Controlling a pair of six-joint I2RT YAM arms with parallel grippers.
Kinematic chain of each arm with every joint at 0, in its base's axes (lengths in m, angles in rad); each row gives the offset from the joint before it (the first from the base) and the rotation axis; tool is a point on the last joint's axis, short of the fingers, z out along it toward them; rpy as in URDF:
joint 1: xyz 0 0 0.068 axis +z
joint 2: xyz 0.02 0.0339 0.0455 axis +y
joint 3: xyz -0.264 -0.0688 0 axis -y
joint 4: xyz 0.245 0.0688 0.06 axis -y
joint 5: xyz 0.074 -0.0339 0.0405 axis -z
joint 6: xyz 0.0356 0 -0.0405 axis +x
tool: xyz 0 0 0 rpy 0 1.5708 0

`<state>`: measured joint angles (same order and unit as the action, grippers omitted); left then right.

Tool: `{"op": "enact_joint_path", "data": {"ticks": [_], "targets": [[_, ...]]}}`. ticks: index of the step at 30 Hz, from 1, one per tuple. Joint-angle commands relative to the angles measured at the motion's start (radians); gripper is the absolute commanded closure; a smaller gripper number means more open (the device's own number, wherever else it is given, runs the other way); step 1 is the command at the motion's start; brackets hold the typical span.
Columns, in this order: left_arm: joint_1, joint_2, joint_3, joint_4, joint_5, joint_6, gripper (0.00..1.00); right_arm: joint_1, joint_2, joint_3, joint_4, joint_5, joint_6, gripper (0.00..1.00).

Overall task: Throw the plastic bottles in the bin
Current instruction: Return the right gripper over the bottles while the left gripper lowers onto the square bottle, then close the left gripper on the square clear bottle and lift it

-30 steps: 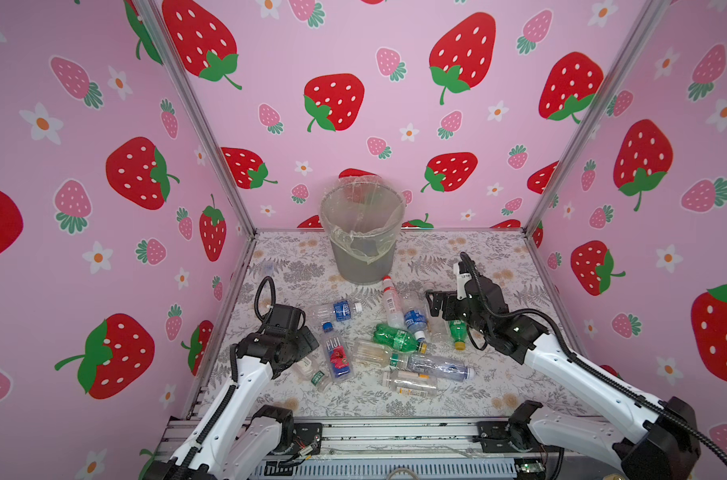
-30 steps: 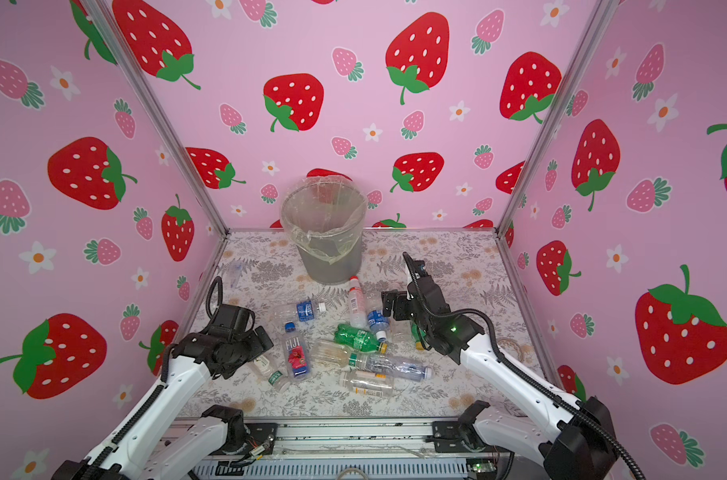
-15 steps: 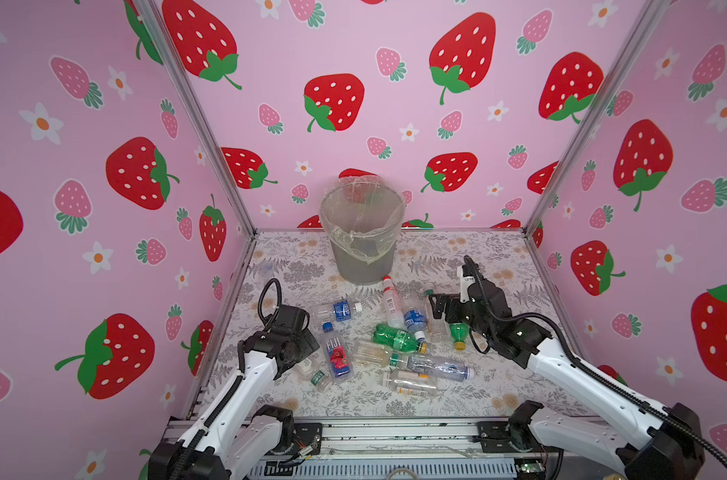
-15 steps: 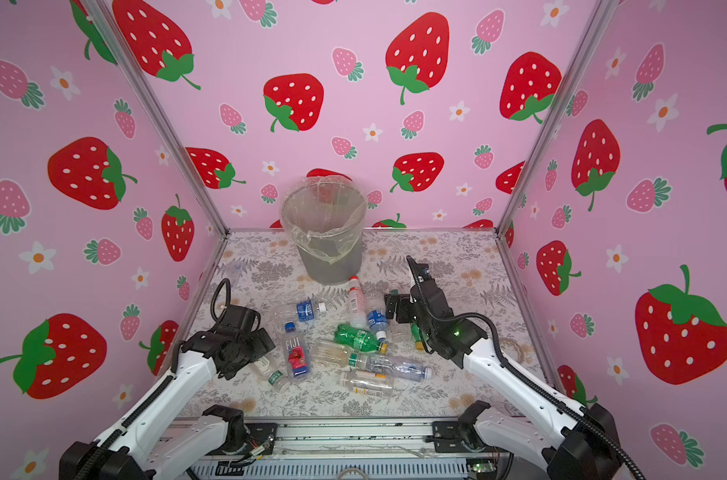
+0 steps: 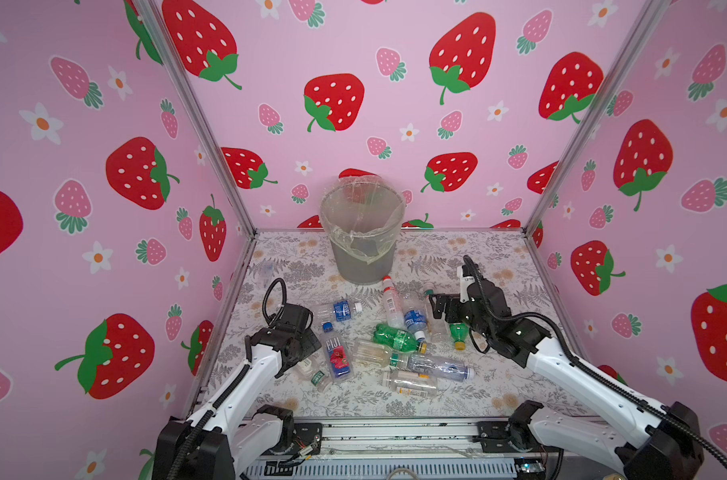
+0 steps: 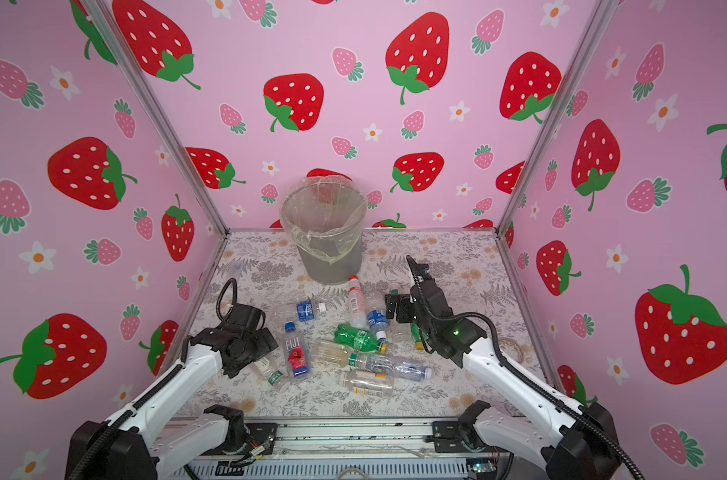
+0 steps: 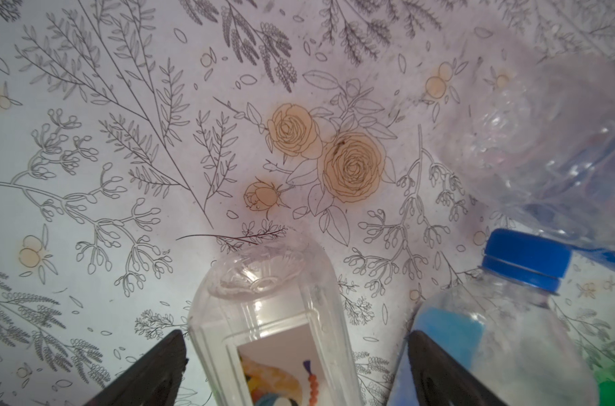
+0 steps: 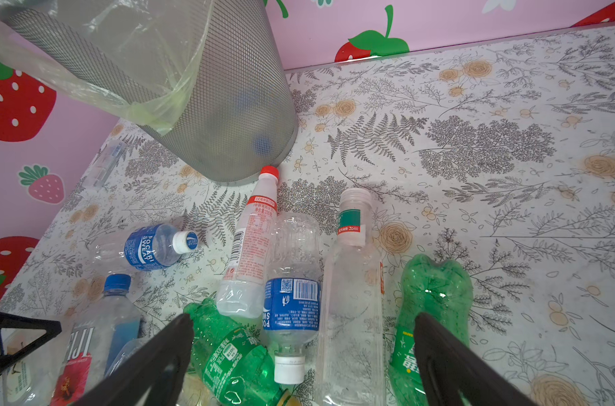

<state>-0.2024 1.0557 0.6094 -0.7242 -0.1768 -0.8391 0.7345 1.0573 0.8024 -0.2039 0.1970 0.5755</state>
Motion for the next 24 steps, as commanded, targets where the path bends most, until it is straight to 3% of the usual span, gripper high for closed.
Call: {"op": "enact_joint_path", "data": {"ticks": [1,24], "targets": [[-0.009,0.007,-0.024,0.011,-0.043,-0.015,0.02,-0.007,0.001,-0.008,-0.012,-0.002,0.007,0.01],[-0.011,0.036,-0.08,0.074,-0.059,-0.023,0.34,-0.01,-0.01,-0.019,-0.019,-0.004,0.011,0.01]]}}
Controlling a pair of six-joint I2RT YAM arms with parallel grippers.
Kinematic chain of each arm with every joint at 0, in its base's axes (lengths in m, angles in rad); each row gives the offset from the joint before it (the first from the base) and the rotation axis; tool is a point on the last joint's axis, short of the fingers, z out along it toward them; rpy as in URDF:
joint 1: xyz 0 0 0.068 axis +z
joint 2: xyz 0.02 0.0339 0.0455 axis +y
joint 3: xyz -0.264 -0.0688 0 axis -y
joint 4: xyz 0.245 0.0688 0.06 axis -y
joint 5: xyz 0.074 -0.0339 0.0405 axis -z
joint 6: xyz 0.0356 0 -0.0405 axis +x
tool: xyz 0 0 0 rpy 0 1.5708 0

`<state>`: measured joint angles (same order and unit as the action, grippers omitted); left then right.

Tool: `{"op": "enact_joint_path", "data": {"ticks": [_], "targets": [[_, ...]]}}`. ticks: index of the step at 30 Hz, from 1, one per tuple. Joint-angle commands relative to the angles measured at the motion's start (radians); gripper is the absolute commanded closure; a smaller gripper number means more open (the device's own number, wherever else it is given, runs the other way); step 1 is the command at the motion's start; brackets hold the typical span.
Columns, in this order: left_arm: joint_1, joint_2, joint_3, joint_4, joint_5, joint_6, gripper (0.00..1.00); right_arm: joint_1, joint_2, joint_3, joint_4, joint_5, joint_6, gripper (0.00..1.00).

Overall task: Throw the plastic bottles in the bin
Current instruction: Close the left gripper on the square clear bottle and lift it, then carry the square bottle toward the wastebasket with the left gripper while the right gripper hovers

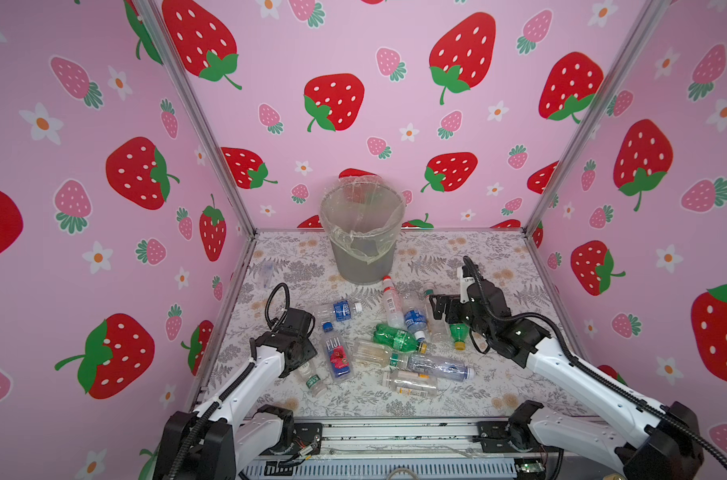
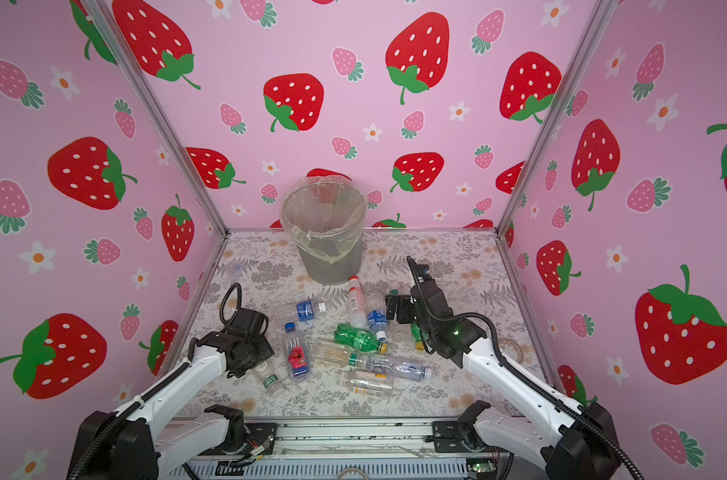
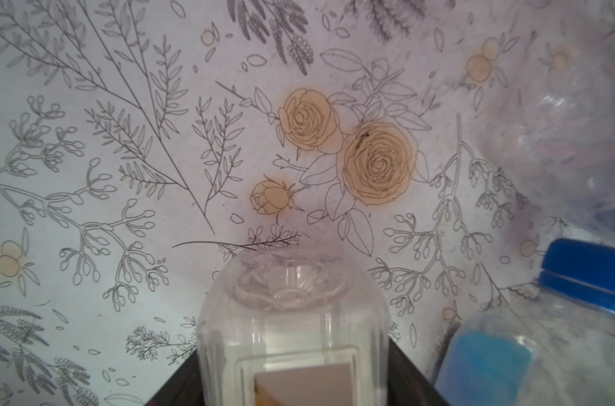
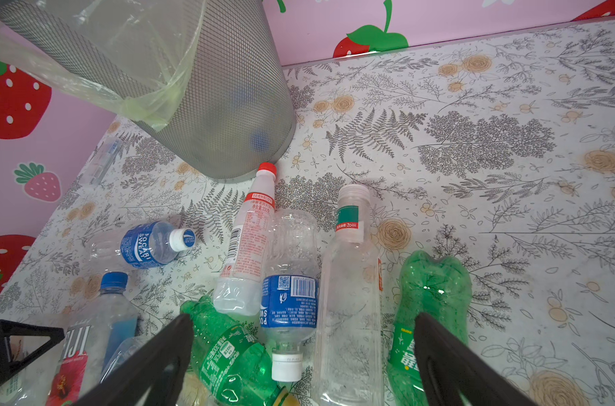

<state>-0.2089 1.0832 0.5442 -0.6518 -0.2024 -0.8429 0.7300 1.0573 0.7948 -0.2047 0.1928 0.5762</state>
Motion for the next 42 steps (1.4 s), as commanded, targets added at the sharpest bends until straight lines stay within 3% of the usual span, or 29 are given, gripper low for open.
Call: {"op": "enact_joint_path", "data": {"ticks": [1,8,21,42], "targets": [[-0.004,0.012,-0.014,0.003,-0.032,-0.019,0.36,-0.006,-0.01,-0.011,-0.018,0.0,0.011,0.01],[-0.003,0.011,-0.016,0.005,-0.031,-0.018,0.46,-0.008,-0.02,-0.024,-0.018,-0.003,0.016,0.01],[-0.003,-0.095,0.032,-0.053,-0.013,0.001,0.48,-0.01,-0.049,-0.049,-0.045,0.0,0.022,0.01],[0.0,-0.157,0.365,-0.185,0.109,0.152,0.48,-0.017,-0.044,-0.086,-0.104,0.023,0.049,0.01]]}}
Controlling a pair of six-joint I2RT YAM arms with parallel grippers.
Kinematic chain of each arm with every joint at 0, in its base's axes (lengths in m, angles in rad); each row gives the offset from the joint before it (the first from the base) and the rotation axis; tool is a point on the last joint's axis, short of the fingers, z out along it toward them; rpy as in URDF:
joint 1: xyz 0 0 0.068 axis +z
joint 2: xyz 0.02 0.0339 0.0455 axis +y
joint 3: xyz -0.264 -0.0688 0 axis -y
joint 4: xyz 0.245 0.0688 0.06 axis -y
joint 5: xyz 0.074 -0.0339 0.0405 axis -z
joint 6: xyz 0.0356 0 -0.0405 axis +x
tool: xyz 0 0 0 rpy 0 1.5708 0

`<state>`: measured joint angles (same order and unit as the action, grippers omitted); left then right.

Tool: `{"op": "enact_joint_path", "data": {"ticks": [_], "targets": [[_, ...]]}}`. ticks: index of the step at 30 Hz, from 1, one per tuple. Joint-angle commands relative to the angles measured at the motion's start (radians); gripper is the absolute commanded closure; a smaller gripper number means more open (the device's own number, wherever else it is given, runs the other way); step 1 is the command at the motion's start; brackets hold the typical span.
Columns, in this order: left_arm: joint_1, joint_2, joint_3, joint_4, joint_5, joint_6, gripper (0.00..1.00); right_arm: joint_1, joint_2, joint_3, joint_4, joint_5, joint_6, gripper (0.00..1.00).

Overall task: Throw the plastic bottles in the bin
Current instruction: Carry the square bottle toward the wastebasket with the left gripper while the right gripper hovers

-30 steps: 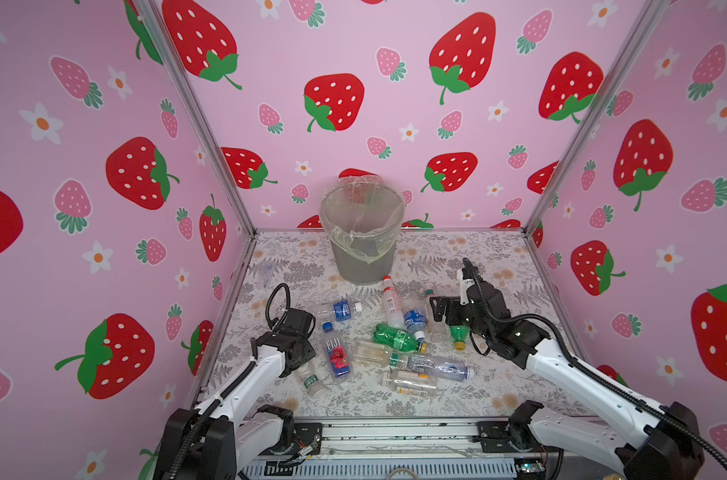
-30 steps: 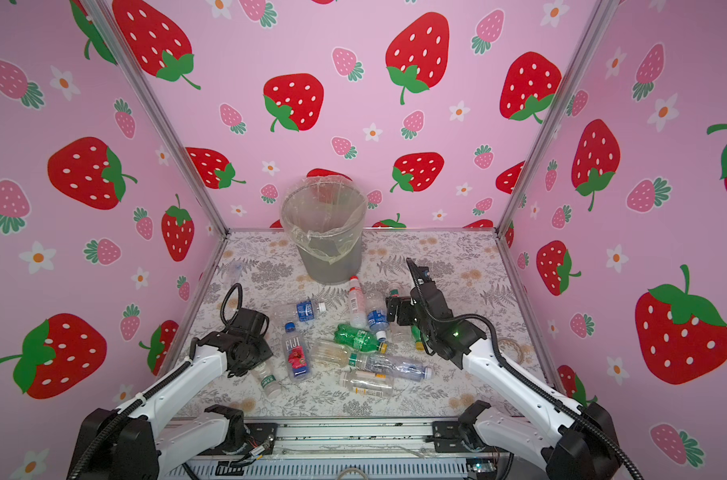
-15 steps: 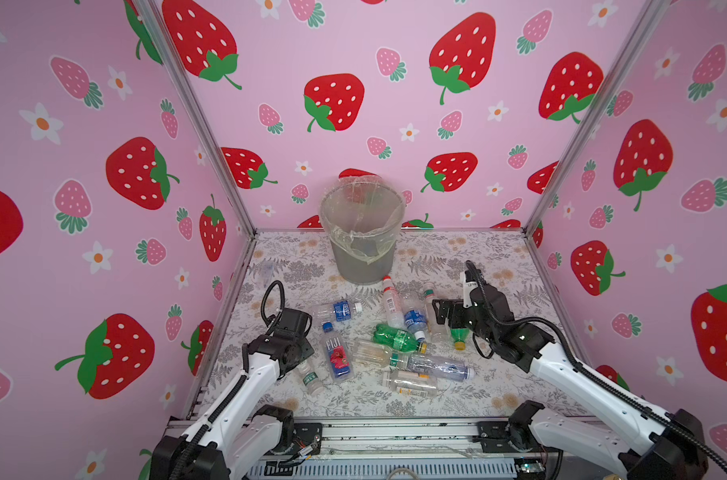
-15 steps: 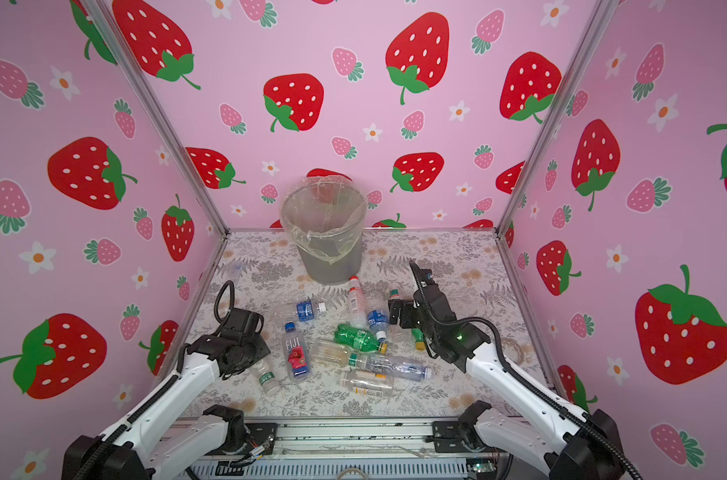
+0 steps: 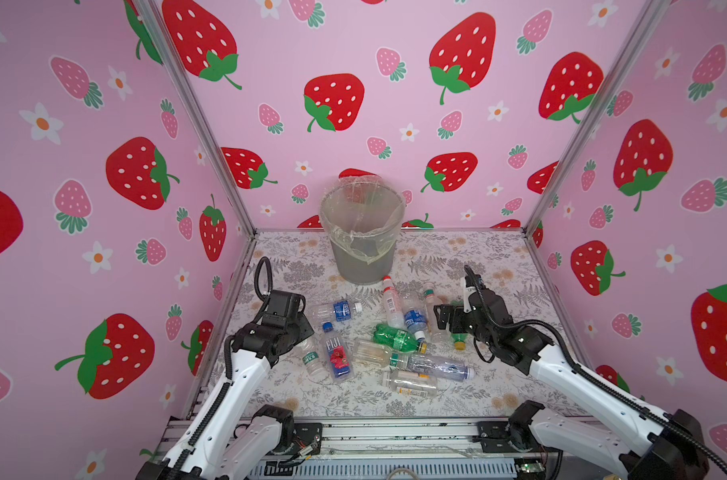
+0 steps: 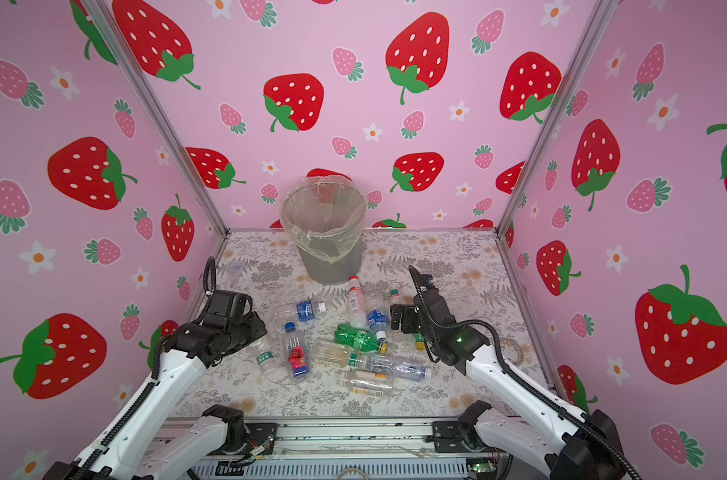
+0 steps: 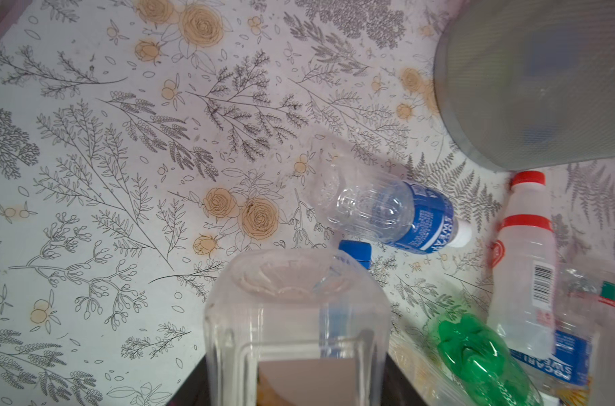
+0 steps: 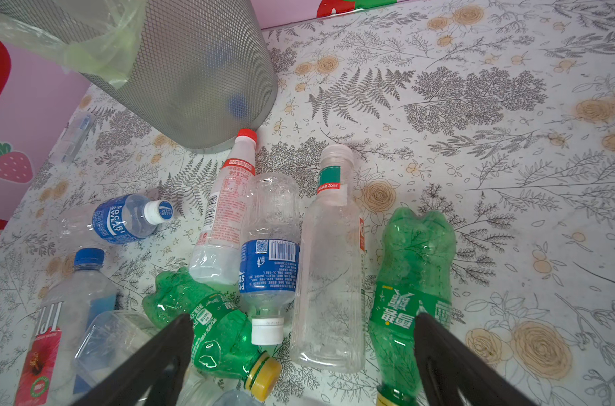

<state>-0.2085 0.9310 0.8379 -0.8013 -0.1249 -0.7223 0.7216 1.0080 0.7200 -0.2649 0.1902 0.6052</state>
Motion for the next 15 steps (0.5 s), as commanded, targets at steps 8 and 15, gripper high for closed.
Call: {"op": "enact_joint_path", "data": {"ticks": [8,15], "targets": [[0.0,0.02,0.238,-0.04,0.086,0.124,0.48,-0.008,0.021,-0.019,-0.089,0.031,0.029,0.01],[0.0,0.037,0.358,0.021,0.099,0.179,0.48,-0.009,0.04,-0.015,-0.127,0.033,0.028,0.01]]}}
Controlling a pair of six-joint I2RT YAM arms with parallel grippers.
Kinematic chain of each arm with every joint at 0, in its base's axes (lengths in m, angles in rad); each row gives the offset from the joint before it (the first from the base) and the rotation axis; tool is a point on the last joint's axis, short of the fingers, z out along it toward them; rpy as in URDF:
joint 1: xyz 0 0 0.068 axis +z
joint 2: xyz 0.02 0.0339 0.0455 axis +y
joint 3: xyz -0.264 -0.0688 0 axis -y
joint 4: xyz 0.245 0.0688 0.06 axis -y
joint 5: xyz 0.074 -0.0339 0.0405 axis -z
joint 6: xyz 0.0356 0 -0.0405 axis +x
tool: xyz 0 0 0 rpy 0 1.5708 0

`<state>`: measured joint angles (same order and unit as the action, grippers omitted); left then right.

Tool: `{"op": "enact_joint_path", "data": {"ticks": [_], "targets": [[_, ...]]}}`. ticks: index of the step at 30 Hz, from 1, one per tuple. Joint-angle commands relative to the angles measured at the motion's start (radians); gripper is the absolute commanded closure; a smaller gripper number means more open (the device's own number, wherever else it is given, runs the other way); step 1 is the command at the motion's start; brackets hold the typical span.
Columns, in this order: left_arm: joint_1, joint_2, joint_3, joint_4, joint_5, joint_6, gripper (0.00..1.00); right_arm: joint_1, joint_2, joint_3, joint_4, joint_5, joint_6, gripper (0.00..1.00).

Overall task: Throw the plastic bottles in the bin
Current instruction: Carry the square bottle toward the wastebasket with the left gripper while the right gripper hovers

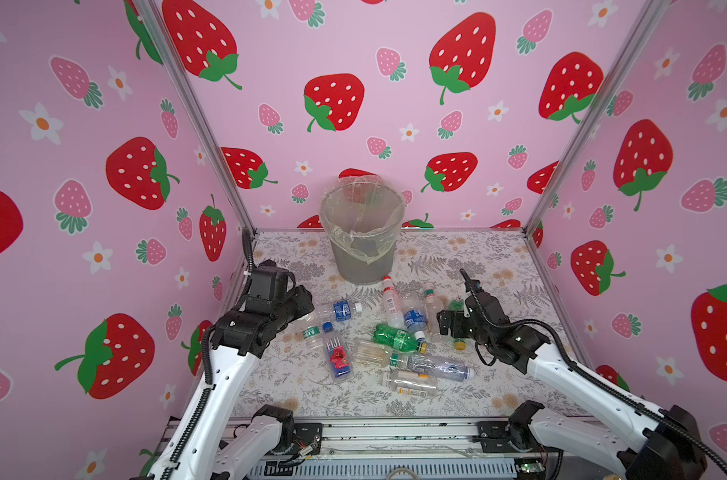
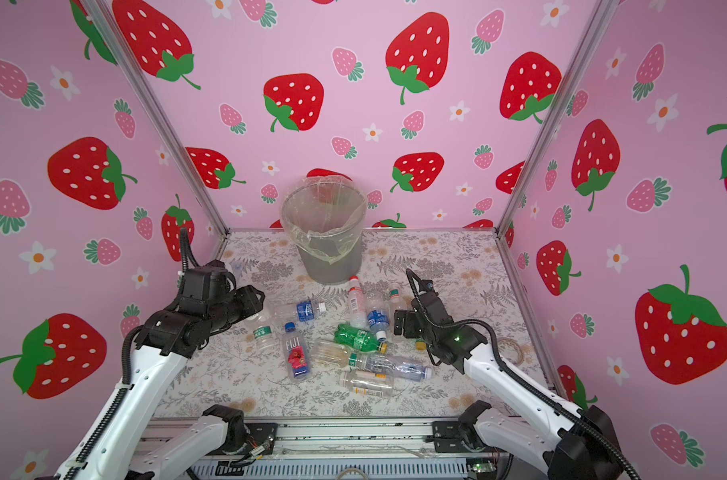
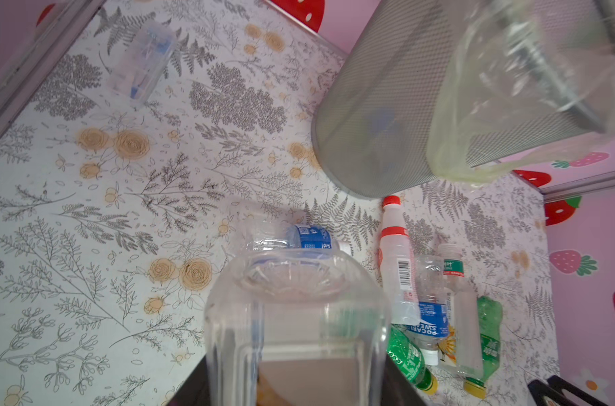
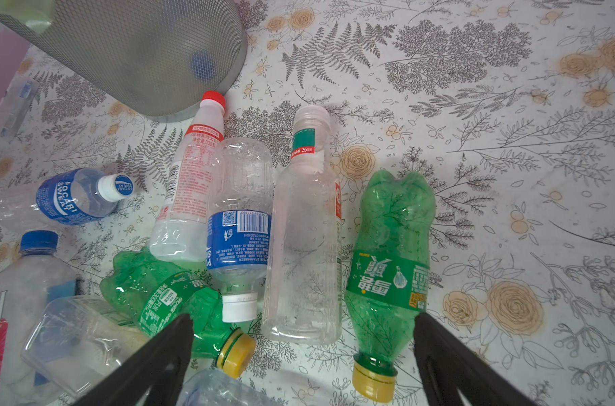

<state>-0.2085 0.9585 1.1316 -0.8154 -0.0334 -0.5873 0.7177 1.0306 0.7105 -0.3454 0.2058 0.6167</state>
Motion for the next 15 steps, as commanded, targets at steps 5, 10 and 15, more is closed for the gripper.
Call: {"op": "enact_joint_path", "data": {"ticks": [5,10,15], "targets": [[0.0,0.061,0.141,0.116,0.037,0.092,0.49,-0.006,0.032,0.002,-0.076,0.045,0.03,0.01],[0.0,0.115,0.182,0.246,0.079,0.132,0.48,-0.011,0.037,0.009,-0.068,0.053,0.035,0.01],[0.0,0.18,0.239,0.358,0.121,0.178,0.48,-0.024,0.067,0.029,-0.065,0.052,0.031,0.01]]}}
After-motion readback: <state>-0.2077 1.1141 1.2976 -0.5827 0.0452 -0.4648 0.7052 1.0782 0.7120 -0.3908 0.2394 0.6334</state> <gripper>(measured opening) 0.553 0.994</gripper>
